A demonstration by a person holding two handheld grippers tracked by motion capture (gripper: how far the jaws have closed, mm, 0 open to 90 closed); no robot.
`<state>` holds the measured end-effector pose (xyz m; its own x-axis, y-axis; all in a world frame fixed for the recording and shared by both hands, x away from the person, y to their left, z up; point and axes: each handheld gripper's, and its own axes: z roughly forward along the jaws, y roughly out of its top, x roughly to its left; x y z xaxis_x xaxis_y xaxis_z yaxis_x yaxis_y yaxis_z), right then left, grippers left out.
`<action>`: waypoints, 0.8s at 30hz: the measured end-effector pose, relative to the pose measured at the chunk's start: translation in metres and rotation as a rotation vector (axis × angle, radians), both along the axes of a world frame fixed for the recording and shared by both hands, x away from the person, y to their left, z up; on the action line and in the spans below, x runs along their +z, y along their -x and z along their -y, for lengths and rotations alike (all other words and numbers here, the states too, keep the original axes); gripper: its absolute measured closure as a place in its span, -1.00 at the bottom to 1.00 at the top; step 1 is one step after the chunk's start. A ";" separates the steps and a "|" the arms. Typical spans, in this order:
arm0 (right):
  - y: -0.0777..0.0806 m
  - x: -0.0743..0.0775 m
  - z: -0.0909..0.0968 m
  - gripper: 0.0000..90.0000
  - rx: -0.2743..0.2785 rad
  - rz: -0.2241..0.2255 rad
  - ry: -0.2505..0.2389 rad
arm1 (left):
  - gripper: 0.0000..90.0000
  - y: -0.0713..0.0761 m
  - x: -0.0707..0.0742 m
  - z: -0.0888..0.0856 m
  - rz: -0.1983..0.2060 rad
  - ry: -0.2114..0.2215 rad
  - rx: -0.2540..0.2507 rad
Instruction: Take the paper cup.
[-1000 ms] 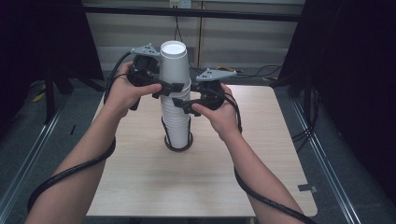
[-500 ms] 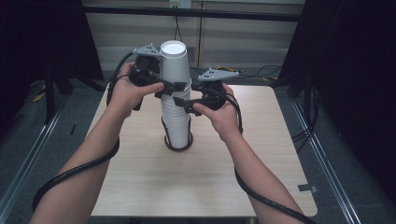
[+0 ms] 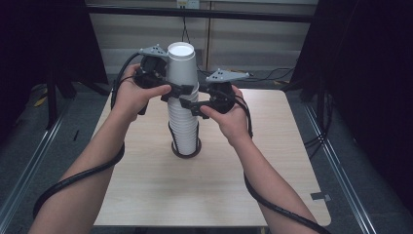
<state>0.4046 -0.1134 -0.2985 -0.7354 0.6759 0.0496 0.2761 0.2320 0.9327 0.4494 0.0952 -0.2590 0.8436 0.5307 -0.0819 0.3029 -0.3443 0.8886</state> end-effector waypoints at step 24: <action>-0.002 -0.005 0.000 -0.57 0.008 0.005 0.033 | -0.77 0.002 0.020 -0.001 0.013 0.057 0.047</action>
